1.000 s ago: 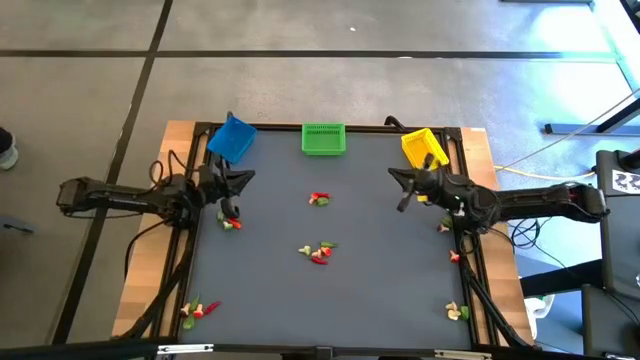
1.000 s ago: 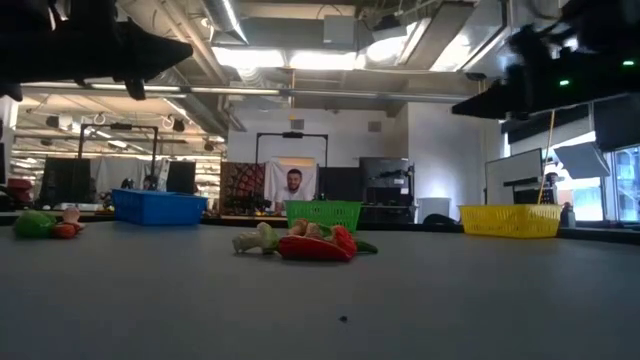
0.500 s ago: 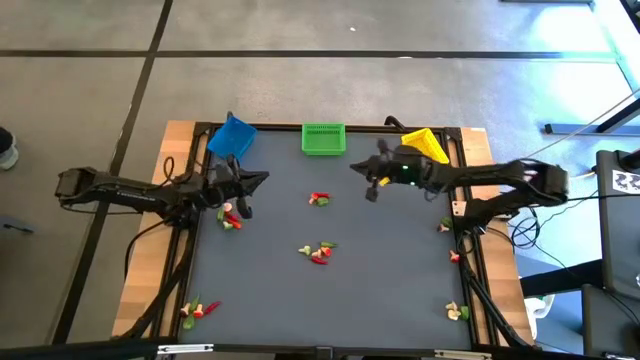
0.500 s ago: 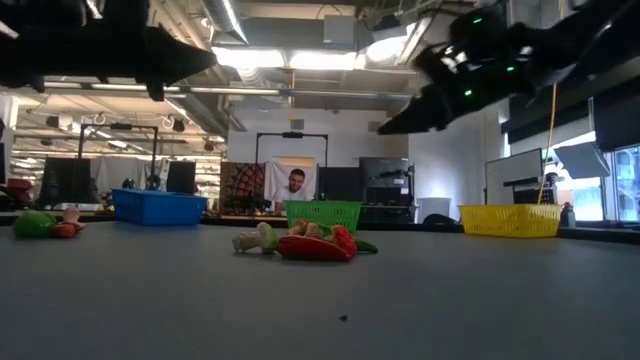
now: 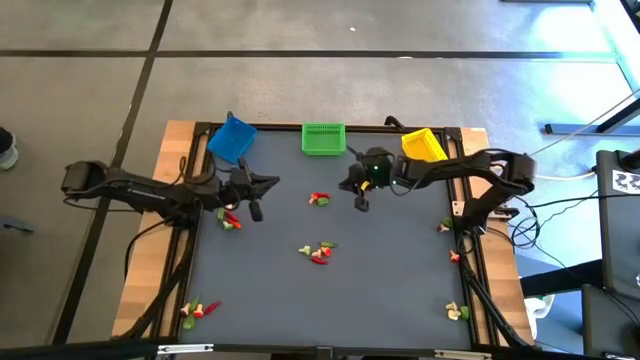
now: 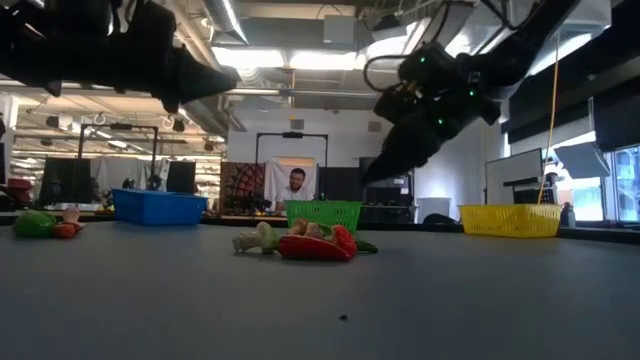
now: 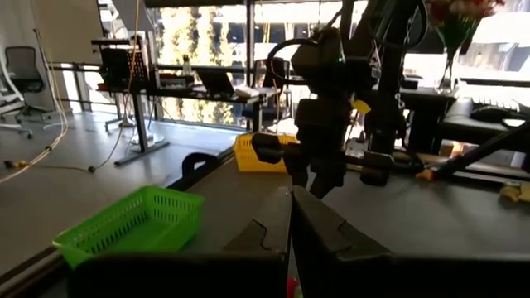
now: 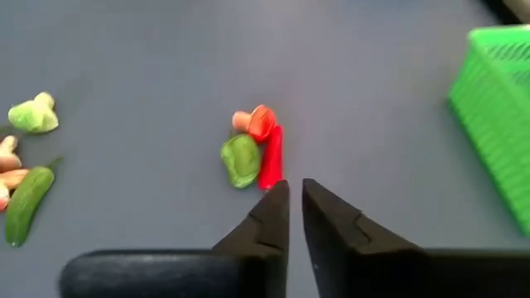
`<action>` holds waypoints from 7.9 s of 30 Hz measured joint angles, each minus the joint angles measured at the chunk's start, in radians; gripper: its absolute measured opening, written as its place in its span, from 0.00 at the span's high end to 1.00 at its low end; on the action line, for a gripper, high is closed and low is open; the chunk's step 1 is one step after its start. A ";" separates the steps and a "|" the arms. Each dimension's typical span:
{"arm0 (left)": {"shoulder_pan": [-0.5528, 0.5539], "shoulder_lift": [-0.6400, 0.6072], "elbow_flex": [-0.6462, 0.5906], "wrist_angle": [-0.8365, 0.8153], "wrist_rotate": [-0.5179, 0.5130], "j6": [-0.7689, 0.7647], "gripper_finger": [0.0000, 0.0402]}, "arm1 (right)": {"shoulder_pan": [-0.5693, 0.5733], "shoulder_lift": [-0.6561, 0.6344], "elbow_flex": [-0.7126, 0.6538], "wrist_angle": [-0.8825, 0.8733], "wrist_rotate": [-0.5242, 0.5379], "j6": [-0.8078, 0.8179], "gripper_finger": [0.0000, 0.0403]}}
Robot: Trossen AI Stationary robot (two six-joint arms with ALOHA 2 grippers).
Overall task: Sort produce into baskets
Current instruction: Put the red chili pepper into the green bin, then put the red mushroom into the blue bin
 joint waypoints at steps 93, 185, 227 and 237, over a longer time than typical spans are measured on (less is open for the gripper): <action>0.000 0.058 -0.002 0.029 0.000 0.000 0.99 | -0.081 -0.026 0.055 0.099 0.367 -0.123 0.99; -0.003 0.057 0.210 -0.345 -0.040 0.007 0.54 | -0.022 -0.210 0.345 -0.511 -0.005 -0.121 0.66; 0.084 0.754 0.498 -0.474 0.197 0.010 0.55 | 0.465 -0.232 -0.278 -0.077 0.380 0.336 0.66; 0.116 0.804 0.497 -0.465 0.185 0.047 0.62 | 0.464 -0.232 -0.344 0.013 0.425 0.379 0.66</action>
